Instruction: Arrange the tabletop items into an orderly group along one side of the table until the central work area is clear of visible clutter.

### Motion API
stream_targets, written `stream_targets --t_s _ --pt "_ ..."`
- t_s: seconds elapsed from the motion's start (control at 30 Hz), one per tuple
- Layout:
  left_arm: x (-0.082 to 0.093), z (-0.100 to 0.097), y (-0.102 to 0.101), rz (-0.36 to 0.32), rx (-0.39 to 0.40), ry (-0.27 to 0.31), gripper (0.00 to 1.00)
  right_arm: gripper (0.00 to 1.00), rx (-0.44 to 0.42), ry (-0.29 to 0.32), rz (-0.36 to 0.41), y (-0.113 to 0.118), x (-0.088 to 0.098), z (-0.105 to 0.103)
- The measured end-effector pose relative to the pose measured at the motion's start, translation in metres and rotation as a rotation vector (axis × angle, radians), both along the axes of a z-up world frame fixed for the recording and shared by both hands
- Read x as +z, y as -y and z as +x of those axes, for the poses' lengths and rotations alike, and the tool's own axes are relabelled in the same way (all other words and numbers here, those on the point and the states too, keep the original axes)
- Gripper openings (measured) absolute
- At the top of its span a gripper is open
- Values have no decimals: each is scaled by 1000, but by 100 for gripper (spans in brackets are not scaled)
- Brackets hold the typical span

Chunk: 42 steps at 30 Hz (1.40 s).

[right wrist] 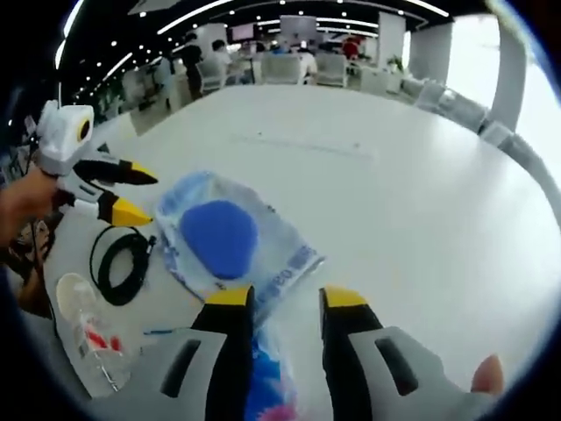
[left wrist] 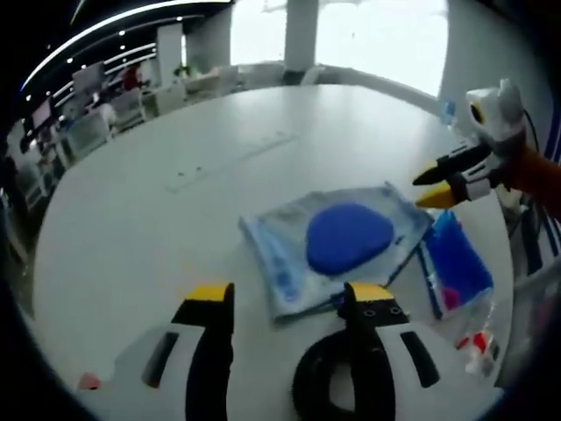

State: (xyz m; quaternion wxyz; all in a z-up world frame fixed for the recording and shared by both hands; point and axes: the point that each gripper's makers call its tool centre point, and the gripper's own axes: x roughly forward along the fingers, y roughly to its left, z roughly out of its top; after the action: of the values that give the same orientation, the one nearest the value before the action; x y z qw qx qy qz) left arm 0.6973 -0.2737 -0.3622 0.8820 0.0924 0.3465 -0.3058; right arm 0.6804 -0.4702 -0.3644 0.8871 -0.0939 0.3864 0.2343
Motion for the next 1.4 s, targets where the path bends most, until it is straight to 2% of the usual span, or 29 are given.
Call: stream_targets --t_s 0.5,0.83,1.0,1.27,1.4 --pt "-2 8 5 -18 4 -16 40 22 -50 -85 50 -5 -18 -1" --pt "-13 7 5 -5 13 -60 27 22 -56 -91 59 -6 -21 -2" --pt "-15 9 7 -7 8 -63 18 20 -53 -93 61 -8 -21 -1" --pt "-21 12 0 18 38 -76 7 19 -58 -97 62 -8 -23 1" --pt "-21 12 -1 4 52 -78 5 19 -66 -97 63 -7 -24 2"
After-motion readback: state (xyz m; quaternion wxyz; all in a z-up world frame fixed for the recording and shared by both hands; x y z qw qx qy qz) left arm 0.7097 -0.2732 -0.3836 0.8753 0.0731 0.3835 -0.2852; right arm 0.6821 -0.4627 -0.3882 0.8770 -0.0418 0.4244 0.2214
